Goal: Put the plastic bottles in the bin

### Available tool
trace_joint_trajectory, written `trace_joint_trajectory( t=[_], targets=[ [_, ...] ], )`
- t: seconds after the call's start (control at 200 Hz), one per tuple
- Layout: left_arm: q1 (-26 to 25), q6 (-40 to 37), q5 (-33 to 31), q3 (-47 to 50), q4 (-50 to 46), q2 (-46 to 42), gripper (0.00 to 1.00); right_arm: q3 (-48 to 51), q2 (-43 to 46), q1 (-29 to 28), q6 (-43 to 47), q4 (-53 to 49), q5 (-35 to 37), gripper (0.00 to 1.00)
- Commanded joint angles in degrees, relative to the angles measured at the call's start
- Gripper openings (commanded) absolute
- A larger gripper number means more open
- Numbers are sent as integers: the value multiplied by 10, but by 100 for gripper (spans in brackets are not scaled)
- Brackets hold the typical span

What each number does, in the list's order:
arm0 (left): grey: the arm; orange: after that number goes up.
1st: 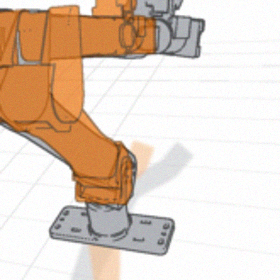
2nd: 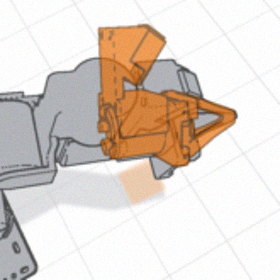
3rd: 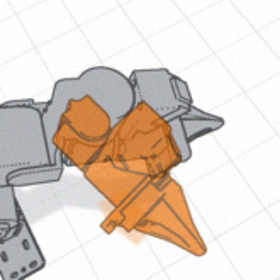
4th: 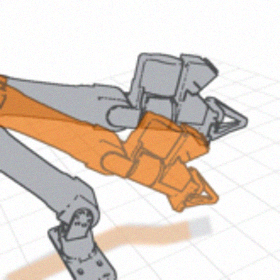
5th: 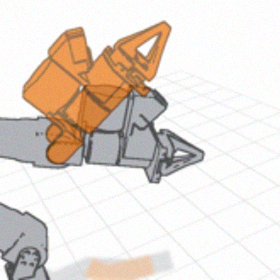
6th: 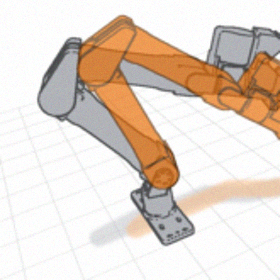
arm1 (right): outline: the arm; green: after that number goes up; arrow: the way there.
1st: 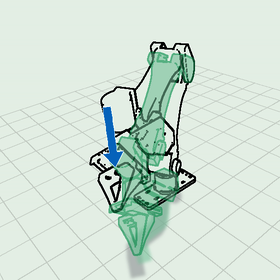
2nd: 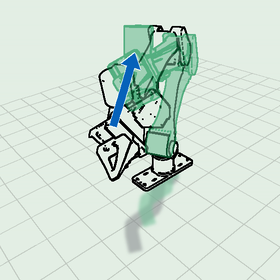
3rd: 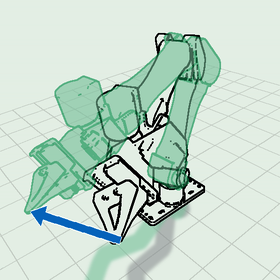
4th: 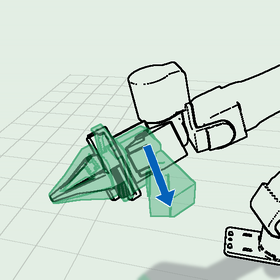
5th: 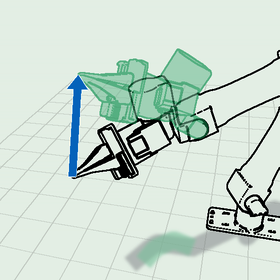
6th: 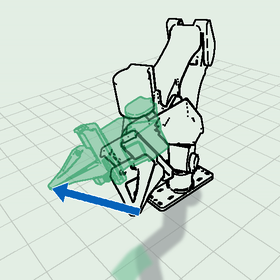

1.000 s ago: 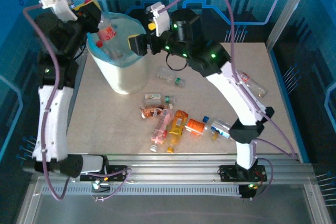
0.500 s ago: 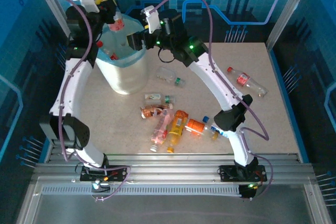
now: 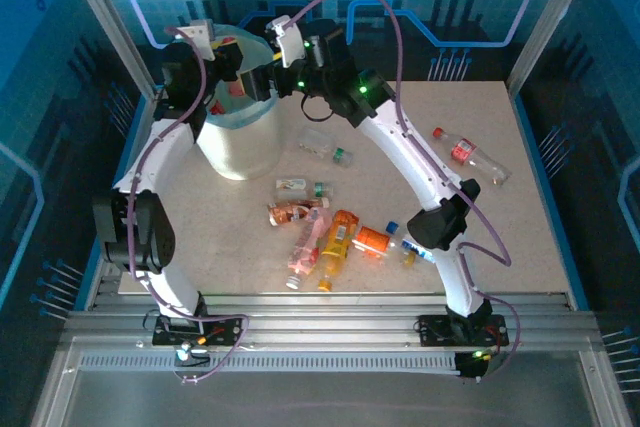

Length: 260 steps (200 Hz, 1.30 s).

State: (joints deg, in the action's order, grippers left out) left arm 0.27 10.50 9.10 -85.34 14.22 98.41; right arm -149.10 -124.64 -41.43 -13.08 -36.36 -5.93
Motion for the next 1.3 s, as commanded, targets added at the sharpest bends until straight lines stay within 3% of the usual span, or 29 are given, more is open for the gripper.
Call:
trace_joint_trajectory(
  t=[0.0,0.035,0.065,0.465,0.67,0.795,1.071,1.161,1.296],
  targets=[
    [0,-12,13,11,44,1,37,6,5,10,-9,-3,-15,92],
    [0,-8,11,9,43,-1,53,6,7,10,-9,-4,-15,92],
    [0,-5,11,6,42,-3,57,6,8,11,-9,-4,-15,92],
    [-6,17,18,-113,-57,-74,58,-11,55,11,-14,-40,1,91],
    [-73,-58,21,-171,-215,-142,59,15,123,11,2,-135,23,92],
    [-144,-106,21,-163,-296,-190,59,126,210,12,24,-164,34,93],
    [-313,-117,-30,-46,-364,-274,59,506,452,40,51,-157,111,93],
    [-361,-117,-44,-13,-374,-276,59,603,518,92,12,-182,122,94],
    [-413,-98,-66,24,-371,-252,59,714,590,214,-11,-216,60,93]
  ],
)
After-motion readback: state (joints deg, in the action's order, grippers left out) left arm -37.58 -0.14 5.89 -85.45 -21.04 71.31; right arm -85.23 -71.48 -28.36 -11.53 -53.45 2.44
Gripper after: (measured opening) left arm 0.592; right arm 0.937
